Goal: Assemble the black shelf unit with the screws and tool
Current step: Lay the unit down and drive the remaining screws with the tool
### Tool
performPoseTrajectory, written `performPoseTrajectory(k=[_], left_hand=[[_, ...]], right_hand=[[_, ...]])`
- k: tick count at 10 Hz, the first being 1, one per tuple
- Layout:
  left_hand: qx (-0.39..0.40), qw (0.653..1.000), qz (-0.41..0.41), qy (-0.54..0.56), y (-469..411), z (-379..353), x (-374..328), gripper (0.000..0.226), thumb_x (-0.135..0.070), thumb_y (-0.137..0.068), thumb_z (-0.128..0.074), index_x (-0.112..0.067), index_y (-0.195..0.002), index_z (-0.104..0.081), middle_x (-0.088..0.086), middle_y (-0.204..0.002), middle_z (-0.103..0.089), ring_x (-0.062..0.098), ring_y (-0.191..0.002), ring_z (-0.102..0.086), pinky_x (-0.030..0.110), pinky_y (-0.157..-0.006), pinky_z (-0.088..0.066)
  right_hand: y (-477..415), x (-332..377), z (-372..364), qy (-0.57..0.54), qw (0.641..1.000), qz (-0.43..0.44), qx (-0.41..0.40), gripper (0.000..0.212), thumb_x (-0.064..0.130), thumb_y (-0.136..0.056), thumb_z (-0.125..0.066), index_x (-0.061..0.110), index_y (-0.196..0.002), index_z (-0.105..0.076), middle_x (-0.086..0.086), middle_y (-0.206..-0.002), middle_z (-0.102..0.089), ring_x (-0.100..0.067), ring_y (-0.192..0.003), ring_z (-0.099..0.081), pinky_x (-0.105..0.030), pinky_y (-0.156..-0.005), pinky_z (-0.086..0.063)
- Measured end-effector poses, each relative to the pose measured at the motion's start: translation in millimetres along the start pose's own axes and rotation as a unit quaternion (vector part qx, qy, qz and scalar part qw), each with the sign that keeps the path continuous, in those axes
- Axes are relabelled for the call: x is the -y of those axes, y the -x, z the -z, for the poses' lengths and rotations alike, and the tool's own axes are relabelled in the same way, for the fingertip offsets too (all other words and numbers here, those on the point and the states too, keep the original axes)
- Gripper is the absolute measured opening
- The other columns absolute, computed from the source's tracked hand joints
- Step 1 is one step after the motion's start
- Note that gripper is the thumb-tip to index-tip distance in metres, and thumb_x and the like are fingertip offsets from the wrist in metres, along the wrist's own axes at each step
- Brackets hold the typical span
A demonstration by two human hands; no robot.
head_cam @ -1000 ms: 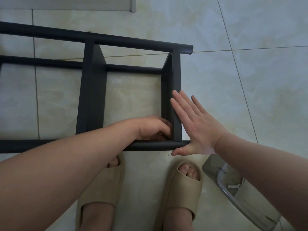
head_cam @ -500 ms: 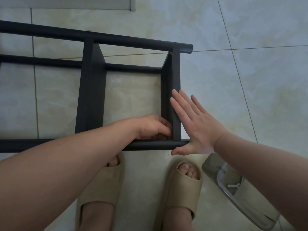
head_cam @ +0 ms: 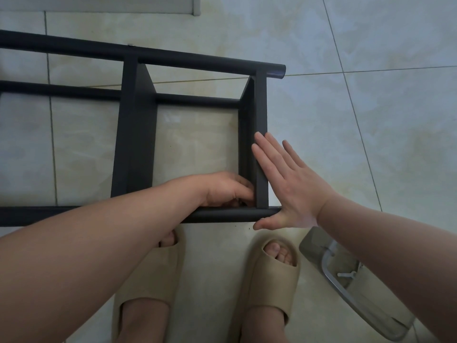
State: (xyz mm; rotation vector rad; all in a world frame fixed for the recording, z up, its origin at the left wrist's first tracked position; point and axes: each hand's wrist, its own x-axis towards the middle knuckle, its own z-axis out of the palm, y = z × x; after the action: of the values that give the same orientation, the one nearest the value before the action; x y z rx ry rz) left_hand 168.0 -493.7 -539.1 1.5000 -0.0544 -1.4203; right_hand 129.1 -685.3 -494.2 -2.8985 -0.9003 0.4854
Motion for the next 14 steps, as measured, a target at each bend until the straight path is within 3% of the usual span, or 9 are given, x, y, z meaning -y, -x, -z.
performPoseTrajectory(k=[1, 2, 4, 5, 7, 8, 11, 13, 14], left_hand=[[-0.002, 1.0, -0.002, 0.002, 0.0, 0.9, 0.6, 0.016, -0.012, -0.077, -0.071, -0.02, -0.064, -0.07, 0.008, -0.065, -0.055, 0.017, -0.056, -0.046, 0.03, -0.059, -0.035], [-0.002, 1.0, -0.003, 0.026, 1.2, -0.4, -1.3, 0.001, -0.018, -0.065, -0.071, -0.019, -0.065, -0.07, 0.012, -0.069, -0.053, 0.021, -0.06, -0.045, 0.031, -0.059, -0.034], [0.008, 0.999, -0.005, 0.05, 2.2, 0.1, -0.1, 0.01, -0.011, -0.065, -0.07, -0.02, -0.061, -0.072, 0.008, -0.063, -0.054, 0.017, -0.056, -0.048, 0.028, -0.058, -0.038], [0.021, 0.997, -0.01, 0.068, -0.5, 2.2, 3.0, 0.026, 0.004, -0.082, -0.065, -0.016, -0.066, -0.071, 0.005, -0.061, -0.056, 0.014, -0.053, -0.05, 0.024, -0.056, -0.041], [0.03, 0.998, 0.007, 0.062, 0.2, -0.5, -0.1, 0.013, 0.0, -0.09, -0.057, -0.004, -0.089, -0.069, 0.002, -0.074, -0.068, 0.014, -0.069, -0.064, 0.023, -0.068, -0.051], [0.002, 1.0, 0.005, -0.002, 0.3, 0.3, 0.2, 0.021, -0.006, -0.087, -0.063, -0.016, -0.071, -0.073, -0.001, -0.063, -0.063, 0.011, -0.056, -0.057, 0.021, -0.058, -0.044], [-0.003, 0.999, -0.006, 0.034, 0.8, -1.1, -1.9, 0.008, -0.016, -0.062, -0.07, -0.02, -0.055, -0.07, 0.01, -0.063, -0.052, 0.019, -0.058, -0.046, 0.03, -0.059, -0.035], [0.015, 0.997, -0.015, 0.07, -3.3, 2.1, 4.7, 0.035, 0.008, -0.083, -0.063, -0.017, -0.061, -0.072, 0.004, -0.059, -0.056, 0.013, -0.054, -0.051, 0.025, -0.059, -0.04], [0.024, 0.995, -0.013, 0.095, -4.2, 2.3, 3.9, 0.026, 0.012, -0.086, -0.058, -0.01, -0.074, -0.067, 0.004, -0.062, -0.058, 0.011, -0.053, -0.054, 0.021, -0.056, -0.044]], right_hand=[[0.2, -0.2, -0.3, 0.001, 1.0, 0.001, -0.002, 0.135, 0.096, -0.072, -0.039, 0.003, -0.16, 0.004, -0.013, -0.168, 0.012, -0.031, -0.156, 0.01, -0.058, -0.125, -0.011], [0.1, -0.4, -0.3, 0.002, 1.0, 0.001, -0.002, 0.135, 0.096, -0.072, -0.039, 0.003, -0.16, 0.004, -0.013, -0.168, 0.012, -0.031, -0.156, 0.01, -0.058, -0.125, -0.011], [0.3, 0.6, -0.8, 0.006, 1.0, 0.0, 0.001, 0.135, 0.096, -0.072, -0.039, 0.003, -0.16, 0.004, -0.013, -0.168, 0.013, -0.031, -0.156, 0.011, -0.057, -0.125, -0.01], [0.5, 0.4, -0.7, 0.005, 1.0, 0.0, 0.0, 0.135, 0.096, -0.072, -0.038, 0.003, -0.16, 0.003, -0.014, -0.168, 0.012, -0.032, -0.156, 0.01, -0.057, -0.125, -0.011], [0.2, 0.6, -0.8, 0.002, 1.0, 0.0, -0.004, 0.136, 0.096, -0.071, -0.041, 0.003, -0.16, 0.003, -0.014, -0.169, 0.011, -0.032, -0.156, 0.009, -0.058, -0.125, -0.011], [0.5, 1.0, -1.3, -0.001, 1.0, 0.001, -0.005, 0.136, 0.095, -0.071, -0.042, 0.003, -0.16, 0.003, -0.014, -0.169, 0.011, -0.032, -0.156, 0.009, -0.058, -0.124, -0.012], [0.1, 0.4, -0.8, -0.001, 1.0, 0.001, -0.003, 0.135, 0.096, -0.071, -0.041, 0.004, -0.16, 0.005, -0.013, -0.168, 0.013, -0.031, -0.156, 0.01, -0.058, -0.124, -0.011], [0.4, 0.5, -0.5, 0.0, 1.0, -0.001, -0.001, 0.135, 0.096, -0.072, -0.04, 0.004, -0.16, 0.006, -0.012, -0.168, 0.013, -0.031, -0.156, 0.011, -0.057, -0.125, -0.011], [0.4, 0.6, -0.2, -0.001, 1.0, -0.001, -0.002, 0.135, 0.096, -0.072, -0.04, 0.003, -0.16, 0.003, -0.013, -0.168, 0.012, -0.031, -0.156, 0.01, -0.057, -0.125, -0.011]])
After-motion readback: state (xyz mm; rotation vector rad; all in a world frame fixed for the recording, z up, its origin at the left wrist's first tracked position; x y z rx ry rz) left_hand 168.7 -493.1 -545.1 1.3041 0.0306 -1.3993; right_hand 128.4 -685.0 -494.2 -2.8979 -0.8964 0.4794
